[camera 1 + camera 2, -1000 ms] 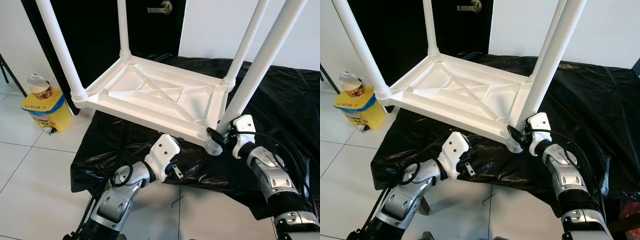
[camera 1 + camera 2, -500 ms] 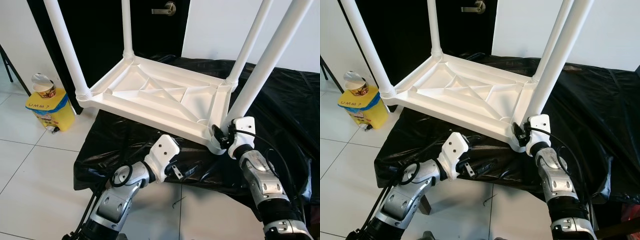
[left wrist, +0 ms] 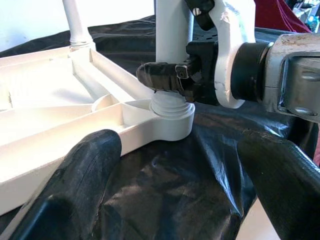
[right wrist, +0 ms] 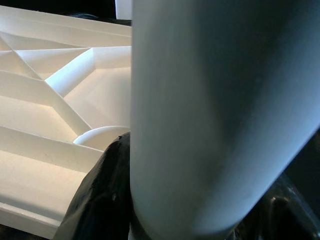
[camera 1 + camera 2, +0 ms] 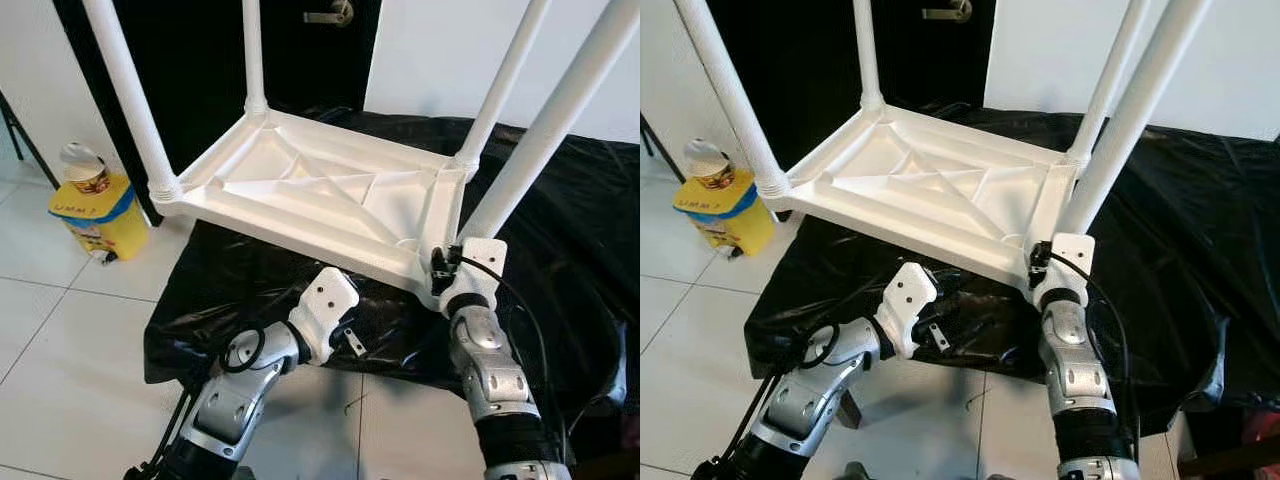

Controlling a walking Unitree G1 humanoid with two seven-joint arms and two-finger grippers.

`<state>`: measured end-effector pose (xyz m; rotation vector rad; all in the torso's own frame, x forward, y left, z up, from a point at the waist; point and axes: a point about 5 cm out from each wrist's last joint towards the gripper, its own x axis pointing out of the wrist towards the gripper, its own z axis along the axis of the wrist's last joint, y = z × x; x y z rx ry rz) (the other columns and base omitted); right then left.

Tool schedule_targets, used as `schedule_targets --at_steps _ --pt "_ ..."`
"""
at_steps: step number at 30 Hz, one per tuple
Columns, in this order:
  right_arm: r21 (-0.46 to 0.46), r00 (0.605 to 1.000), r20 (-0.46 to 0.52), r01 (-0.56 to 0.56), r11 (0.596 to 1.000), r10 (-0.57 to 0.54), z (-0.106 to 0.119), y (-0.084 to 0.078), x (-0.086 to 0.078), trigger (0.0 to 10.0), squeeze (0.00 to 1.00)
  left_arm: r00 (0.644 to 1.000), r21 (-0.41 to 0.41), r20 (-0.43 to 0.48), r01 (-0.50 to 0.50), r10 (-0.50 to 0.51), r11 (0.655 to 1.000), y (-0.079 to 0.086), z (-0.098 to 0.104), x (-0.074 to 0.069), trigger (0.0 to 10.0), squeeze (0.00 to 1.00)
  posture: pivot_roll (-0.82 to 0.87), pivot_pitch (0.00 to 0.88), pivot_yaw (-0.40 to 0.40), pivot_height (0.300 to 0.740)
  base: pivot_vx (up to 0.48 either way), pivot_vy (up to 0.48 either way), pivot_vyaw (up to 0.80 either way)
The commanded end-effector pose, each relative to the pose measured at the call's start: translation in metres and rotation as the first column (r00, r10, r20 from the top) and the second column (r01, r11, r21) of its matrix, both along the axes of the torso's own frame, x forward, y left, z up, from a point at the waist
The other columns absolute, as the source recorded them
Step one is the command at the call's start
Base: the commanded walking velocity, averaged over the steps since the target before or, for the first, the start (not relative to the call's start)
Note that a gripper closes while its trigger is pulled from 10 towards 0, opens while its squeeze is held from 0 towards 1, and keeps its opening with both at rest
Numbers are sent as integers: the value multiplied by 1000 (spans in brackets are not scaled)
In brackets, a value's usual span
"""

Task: Building children table

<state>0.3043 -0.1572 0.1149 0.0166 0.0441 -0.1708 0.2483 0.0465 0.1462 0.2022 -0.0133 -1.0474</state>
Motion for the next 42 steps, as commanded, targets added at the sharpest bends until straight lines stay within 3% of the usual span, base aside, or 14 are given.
schedule_targets --at_steps 1,4,5,9,10,15,20,25,26,28,37,40,41,42 --pt "-4 996 -90 22 1000 -22 -16 -1 -6 10000 0 1000 -5 -2 -23 23 1000 0 0 0 10000 0 51 26 -93 740 0 0 0" --pt "-6 995 -93 28 1000 -29 -15 1 -6 10000 0 1000 -5 -1 -26 26 1000 1 0 0 10000 0 51 26 -94 740 0 0 0" --pt "-12 996 -87 27 1000 -28 -14 2 -6 10000 149 1000 -5 0 -27 27 1000 1 0 0 10000 0 51 26 -94 740 0 0 0" --pt "-21 996 -80 26 999 -27 -11 3 -6 10000 149 1000 -5 0 -28 28 1000 1 1 0 10000 0 51 26 -94 740 0 0 0" --pt "-18 998 -64 12 1000 -13 -9 4 -7 10000 1000 1000 -5 1 -26 26 1000 1 0 0 10000 0 51 18 -95 740 0 0 0" --pt "-18 999 -19 -38 999 37 -3 3 -8 10000 1000 1000 -5 2 -23 23 1000 0 0 -1 10000 0 48 15 -95 740 0 0 0" --pt "-36 980 39 -192 981 194 5 -17 -8 10000 1000 1000 -6 -1 -19 19 1000 -1 0 -2 10000 0 44 17 -95 740 0 0 0" --pt "-48 971 49 -230 972 232 7 -21 -8 10000 1000 1000 -6 -2 -18 18 1000 -1 -1 -3 10000 0 44 17 -95 740 0 0 0" --pt "-61 958 52 -278 959 281 8 -25 -8 10000 0 1000 -7 -4 -17 17 1000 -1 -1 -3 10000 0 42 17 -94 740 0 0 0" --pt "-106 904 49 -418 902 424 11 -33 -4 10000 0 1000 -6 -2 -18 18 1000 0 0 -2 10000 0 39 28 -88 740 0 0 0" --pt "-168 823 -32 -564 808 567 5 -36 7 10000 0 1000 -5 3 -23 23 1000 2 2 1 10000 0 41 26 -89 740 0 0 0" --pt "-187 763 -100 -645 741 639 -5 -30 13 10000 0 1000 -4 7 -25 25 1000 2 2 2 10000 0 49 24 -89 740 0 0 0" --pt "-192 758 -108 -651 735 643 -7 -29 14 1529 0 1000 -4 7 -25 26 1000 2 3 2 10000 0 49 24 -89 740 0 0 0" --pt "-192 758 -108 -651 735 643 -7 -29 14 1529 0 1000 -4 7 -25 26 1000 2 3 2 10000 0 49 24 -89 740 0 0 0"
